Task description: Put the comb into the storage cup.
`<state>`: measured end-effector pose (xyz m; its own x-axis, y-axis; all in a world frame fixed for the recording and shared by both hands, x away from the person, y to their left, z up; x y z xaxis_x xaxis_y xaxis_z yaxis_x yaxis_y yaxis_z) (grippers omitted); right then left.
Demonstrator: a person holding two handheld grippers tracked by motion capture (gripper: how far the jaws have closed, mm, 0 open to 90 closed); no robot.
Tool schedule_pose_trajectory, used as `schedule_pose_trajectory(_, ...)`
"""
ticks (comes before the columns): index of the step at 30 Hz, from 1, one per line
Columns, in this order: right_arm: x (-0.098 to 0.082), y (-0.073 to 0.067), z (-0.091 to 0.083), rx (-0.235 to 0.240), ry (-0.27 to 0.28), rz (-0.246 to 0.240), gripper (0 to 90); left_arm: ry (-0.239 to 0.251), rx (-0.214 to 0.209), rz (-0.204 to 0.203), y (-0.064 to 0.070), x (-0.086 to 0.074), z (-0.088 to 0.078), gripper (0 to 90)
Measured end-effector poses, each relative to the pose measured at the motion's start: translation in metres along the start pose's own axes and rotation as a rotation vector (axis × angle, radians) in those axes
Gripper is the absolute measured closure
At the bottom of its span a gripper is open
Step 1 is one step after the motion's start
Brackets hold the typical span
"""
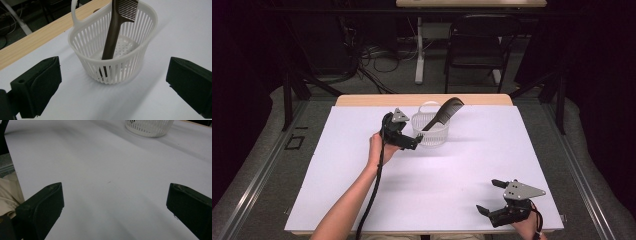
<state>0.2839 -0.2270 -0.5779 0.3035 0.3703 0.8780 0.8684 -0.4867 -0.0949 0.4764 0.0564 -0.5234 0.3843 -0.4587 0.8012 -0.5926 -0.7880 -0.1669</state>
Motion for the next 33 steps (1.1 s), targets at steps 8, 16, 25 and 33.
schedule_pose_trajectory(8, 0.0, 0.0, 0.0, -0.001, 0.0, -0.001, 1.0, 0.009, -0.015, 0.012, 0.003, -0.015, -0.014, 0.1)
schedule_pose_trajectory(16, 0.0, 0.0, 0.0, 0.0, -0.003, -0.002, 1.0, -0.005, -0.015, -0.005, 0.004, -0.036, -0.021, 0.1)
schedule_pose_trajectory(25, 0.0, 0.0, 0.0, 0.0, -0.004, -0.005, 1.0, -0.002, -0.01, -0.018, 0.006, -0.05, -0.027, 0.1)
schedule_pose_trajectory(33, -0.002, 0.001, -0.001, 0.001, -0.004, 0.001, 1.0, 0.003, -0.003, -0.023, 0.006, -0.055, -0.035, 0.2)
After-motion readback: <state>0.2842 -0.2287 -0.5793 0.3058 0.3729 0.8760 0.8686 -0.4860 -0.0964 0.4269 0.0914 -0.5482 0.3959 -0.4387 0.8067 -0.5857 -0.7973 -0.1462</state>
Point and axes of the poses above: each handheld gripper's, and its own axes: z roughly forward along the jaws, x roughly out of its top, y roughly to its right, the point moved 7 cm from there along z, roughly forward along the jaws, and after that the axes turned 12 degrees about x, right-handed, at the moved point
